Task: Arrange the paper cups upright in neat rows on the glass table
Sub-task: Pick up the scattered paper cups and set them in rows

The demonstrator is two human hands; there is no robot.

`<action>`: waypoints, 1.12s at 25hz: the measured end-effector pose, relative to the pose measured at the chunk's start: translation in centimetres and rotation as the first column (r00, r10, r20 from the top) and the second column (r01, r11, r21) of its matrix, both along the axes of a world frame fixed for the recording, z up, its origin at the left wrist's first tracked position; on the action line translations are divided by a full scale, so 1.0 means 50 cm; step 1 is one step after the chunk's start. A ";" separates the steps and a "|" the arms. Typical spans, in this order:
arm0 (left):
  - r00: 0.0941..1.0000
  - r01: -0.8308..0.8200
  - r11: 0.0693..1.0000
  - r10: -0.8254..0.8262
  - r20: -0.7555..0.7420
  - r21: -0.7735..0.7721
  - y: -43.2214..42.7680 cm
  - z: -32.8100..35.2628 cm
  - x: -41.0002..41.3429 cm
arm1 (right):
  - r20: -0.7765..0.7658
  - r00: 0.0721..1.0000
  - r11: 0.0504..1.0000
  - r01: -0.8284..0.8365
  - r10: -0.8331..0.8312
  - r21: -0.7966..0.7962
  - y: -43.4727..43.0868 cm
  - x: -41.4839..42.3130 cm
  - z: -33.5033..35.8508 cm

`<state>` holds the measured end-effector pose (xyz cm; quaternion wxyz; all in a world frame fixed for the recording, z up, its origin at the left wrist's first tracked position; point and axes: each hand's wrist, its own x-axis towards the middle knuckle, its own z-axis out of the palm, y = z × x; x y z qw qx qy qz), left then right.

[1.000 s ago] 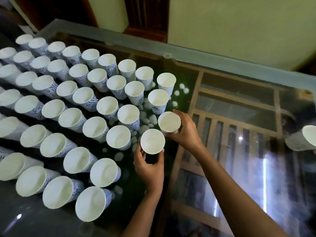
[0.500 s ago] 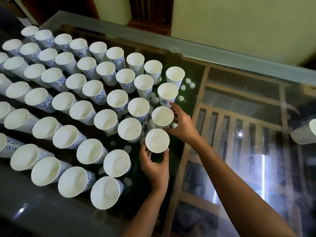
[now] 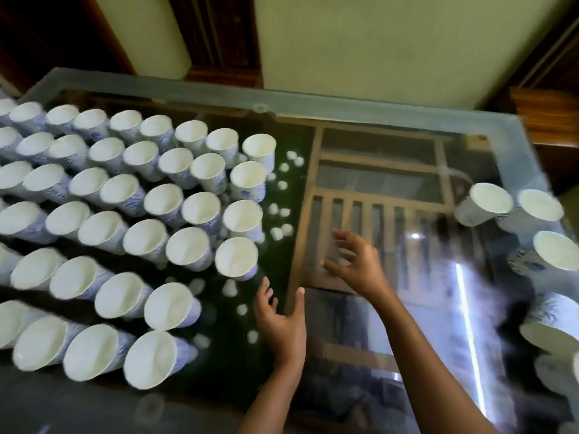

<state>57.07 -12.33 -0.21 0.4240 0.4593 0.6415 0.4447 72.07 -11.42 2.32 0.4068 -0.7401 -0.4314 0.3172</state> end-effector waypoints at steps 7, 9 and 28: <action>0.808 0.589 0.805 -0.589 -0.029 0.064 -0.048 0.042 0.284 | 0.004 0.870 0.869 0.493 -0.493 0.046 -0.233 0.263 0.039; 0.751 0.660 0.748 -0.659 -0.044 0.072 -0.040 0.054 0.367 | 0.043 0.828 0.828 0.556 -0.559 0.070 -0.265 0.333 0.054; 0.495 0.820 0.570 -0.746 -0.446 -0.044 0.061 0.053 0.735 | 0.414 0.821 0.871 0.477 -0.393 -0.121 -0.180 0.667 -0.005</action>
